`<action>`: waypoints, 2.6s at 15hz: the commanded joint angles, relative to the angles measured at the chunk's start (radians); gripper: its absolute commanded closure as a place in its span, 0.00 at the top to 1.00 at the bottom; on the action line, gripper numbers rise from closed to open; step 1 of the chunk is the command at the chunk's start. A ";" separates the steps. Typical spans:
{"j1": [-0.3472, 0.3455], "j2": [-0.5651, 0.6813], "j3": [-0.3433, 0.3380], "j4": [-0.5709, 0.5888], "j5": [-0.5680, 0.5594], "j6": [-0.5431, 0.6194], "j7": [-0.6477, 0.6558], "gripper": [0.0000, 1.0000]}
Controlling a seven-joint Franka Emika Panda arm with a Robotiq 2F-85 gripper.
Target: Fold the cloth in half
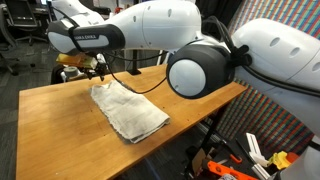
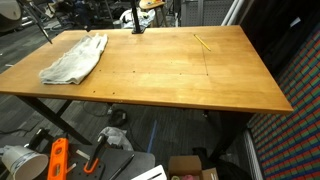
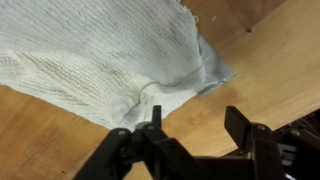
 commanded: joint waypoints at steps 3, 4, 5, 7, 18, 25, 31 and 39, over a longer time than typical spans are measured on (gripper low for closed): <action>-0.036 0.045 -0.047 0.155 0.117 -0.059 -0.106 1.00; -0.042 -0.007 -0.058 0.056 0.126 -0.032 -0.119 1.00; -0.043 -0.005 -0.064 0.053 0.134 -0.049 -0.138 1.00; -0.042 0.028 -0.082 0.082 0.139 -0.075 -0.155 1.00; -0.030 0.089 -0.144 0.107 0.114 -0.187 -0.165 0.93; -0.033 0.088 -0.163 0.100 0.118 -0.210 -0.166 0.27; -0.042 0.090 -0.178 0.102 0.113 -0.198 -0.150 0.01; -0.045 0.063 -0.206 0.072 0.107 -0.183 -0.121 0.07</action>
